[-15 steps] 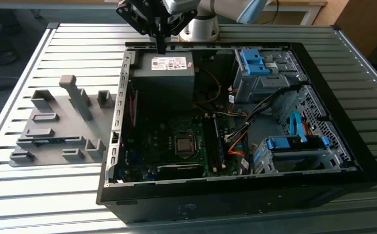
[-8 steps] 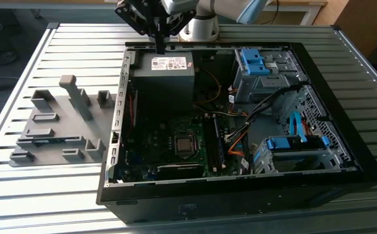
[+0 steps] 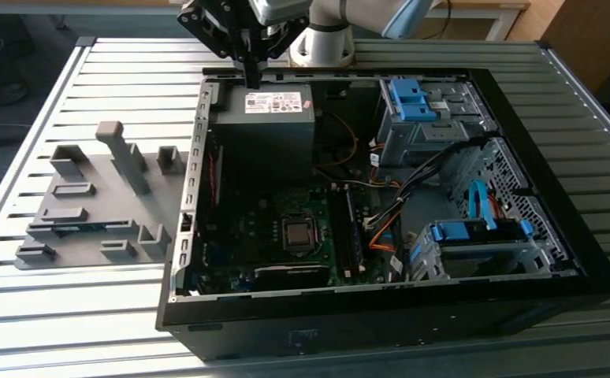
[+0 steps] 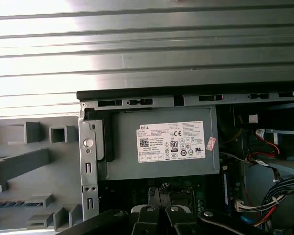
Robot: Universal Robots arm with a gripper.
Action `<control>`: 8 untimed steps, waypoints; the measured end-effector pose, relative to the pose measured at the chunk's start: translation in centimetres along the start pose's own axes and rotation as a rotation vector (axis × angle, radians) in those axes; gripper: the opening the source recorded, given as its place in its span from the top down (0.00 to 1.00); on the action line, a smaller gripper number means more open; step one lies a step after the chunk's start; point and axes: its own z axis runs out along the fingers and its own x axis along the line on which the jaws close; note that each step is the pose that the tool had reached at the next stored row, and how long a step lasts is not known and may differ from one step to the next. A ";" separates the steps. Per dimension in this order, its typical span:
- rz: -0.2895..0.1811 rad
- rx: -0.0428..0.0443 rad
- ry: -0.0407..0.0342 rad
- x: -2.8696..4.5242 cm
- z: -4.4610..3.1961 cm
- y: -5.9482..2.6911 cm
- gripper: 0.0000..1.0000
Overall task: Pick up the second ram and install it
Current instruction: 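Reach for the second ram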
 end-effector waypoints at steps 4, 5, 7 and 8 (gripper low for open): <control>0.000 0.0000 0.0000 0.08 0.00 -0.01 0.89; 0.000 0.0000 0.0000 0.10 0.00 -0.01 0.89; 0.000 0.0000 0.0000 0.16 0.01 -0.01 0.89; 0.000 0.0000 0.0000 0.17 0.01 -0.01 0.89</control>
